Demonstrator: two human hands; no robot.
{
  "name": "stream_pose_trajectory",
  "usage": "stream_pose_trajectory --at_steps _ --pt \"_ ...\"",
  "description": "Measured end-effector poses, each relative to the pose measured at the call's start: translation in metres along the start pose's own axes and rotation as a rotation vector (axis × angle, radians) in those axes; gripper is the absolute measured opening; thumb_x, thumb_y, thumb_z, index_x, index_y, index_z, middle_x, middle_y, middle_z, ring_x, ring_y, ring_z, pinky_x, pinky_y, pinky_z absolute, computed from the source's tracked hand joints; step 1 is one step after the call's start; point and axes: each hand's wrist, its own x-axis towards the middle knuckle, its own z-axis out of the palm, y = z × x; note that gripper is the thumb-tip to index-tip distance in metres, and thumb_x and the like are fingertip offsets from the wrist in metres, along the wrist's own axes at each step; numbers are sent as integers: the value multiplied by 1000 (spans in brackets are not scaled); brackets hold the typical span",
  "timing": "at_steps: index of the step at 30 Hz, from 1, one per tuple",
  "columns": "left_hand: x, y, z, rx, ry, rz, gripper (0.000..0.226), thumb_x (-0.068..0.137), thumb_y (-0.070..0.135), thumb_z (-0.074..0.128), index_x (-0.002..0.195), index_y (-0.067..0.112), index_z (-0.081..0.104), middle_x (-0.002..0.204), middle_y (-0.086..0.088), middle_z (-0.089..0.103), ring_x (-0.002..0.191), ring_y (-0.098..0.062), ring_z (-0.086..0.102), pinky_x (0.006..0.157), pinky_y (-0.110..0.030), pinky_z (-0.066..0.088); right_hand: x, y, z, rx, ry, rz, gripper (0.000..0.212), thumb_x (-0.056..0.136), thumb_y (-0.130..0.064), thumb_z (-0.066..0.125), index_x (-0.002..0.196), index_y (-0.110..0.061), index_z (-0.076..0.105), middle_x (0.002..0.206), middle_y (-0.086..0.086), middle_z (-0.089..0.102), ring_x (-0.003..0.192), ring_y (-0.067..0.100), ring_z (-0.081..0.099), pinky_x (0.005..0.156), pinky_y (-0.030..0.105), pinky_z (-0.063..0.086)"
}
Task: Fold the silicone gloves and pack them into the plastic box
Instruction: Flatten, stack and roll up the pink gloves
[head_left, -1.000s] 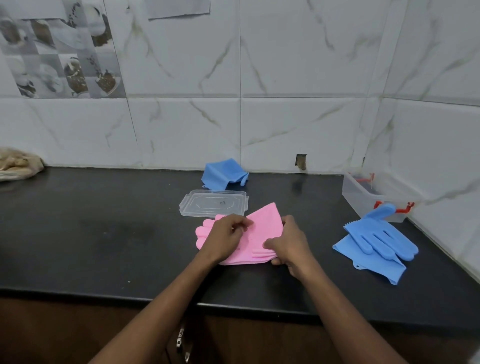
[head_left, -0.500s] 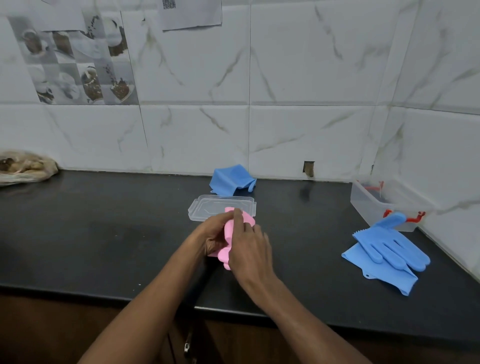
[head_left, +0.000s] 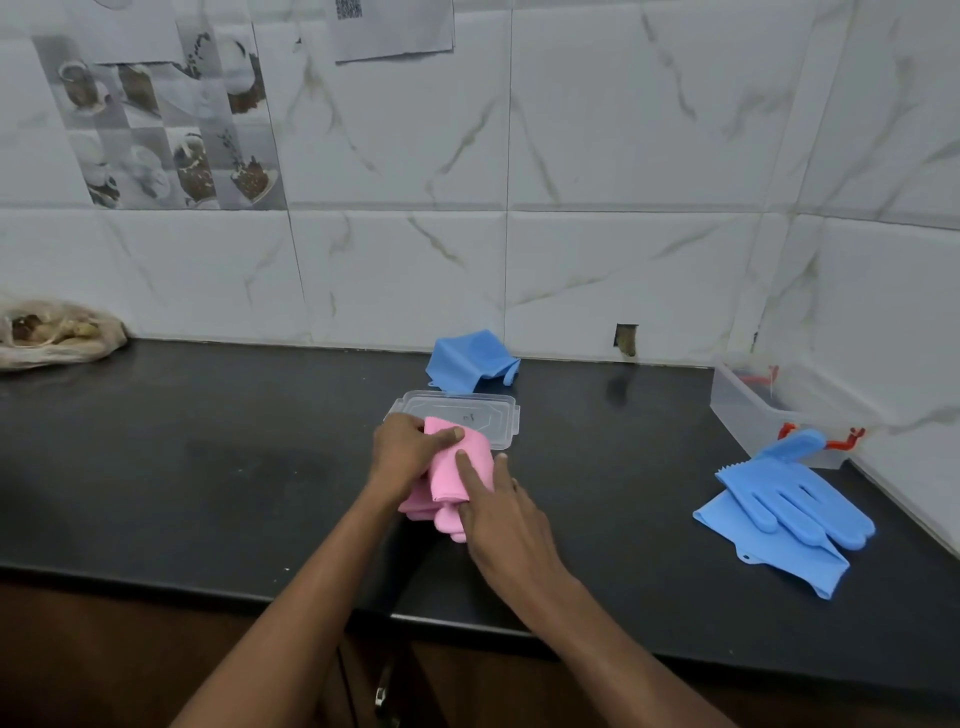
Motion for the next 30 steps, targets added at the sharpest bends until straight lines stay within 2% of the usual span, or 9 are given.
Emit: stream_pose_trajectory --at_steps 5,8,11,15,18,20,22,25,30 --pt "-4 -22 -6 226 177 -56 44 81 44 73 94 2 67 97 -15 70 91 -33 65 71 -34 48 -1 -1 16 39 -61 -86 67 97 -47 42 153 -38 5 163 11 -5 147 38 5 112 51 29" --pt "-6 -33 -4 466 97 -116 57 88 59 54 102 5 64 111 -20 66 108 -40 58 87 -41 46 -3 2 20 133 -136 -92 88 87 -66 48 152 -40 -4 162 7 -19 148 35 -13 117 53 16" --pt "-6 -32 2 358 57 -117 52 92 50 55 110 2 63 115 -22 66 108 -40 60 85 -37 45 -2 2 17 295 -204 -93 87 88 -68 42 152 -39 -8 159 2 -27 146 28 -23 118 51 7" --pt "5 -32 0 264 48 -117 43 91 39 63 99 -4 64 103 -24 67 97 -40 62 77 -37 46 7 15 3 452 -153 -70 69 98 -44 42 154 -34 4 163 1 -14 150 21 -1 120 38 7" --pt "10 -36 -3 191 48 -91 43 90 36 64 79 -6 65 78 -18 66 80 -36 61 68 -37 44 14 21 6 478 -145 36 67 100 -45 36 155 -31 0 163 8 -9 150 28 3 120 42 9" --pt "11 -38 -4 125 47 -54 38 91 34 63 88 -2 71 85 -16 71 87 -34 63 70 -35 43 21 9 9 695 -107 143 69 97 -44 40 154 -27 6 161 5 19 144 27 28 117 43 25" --pt "13 -39 -6 64 58 -33 33 93 32 62 101 3 74 99 -14 74 98 -32 65 77 -32 44 31 -4 11 987 -12 299 60 92 -33 48 147 -22 26 138 1 50 117 19 54 98 38 46" --pt "20 -41 -17 18 90 -42 31 93 29 62 110 6 73 110 -12 73 107 -29 64 85 -31 45 47 -17 15 1106 12 356 48 87 -19 54 133 -15 40 121 2 57 102 15 59 79 28 53" --pt "37 -57 -46 47 145 -38 27 93 29 62 106 9 75 107 -11 74 104 -29 66 85 -33 47 57 -36 22 1212 -31 331 48 81 -8 62 127 -13 48 124 8 60 111 22 59 97 46 51"
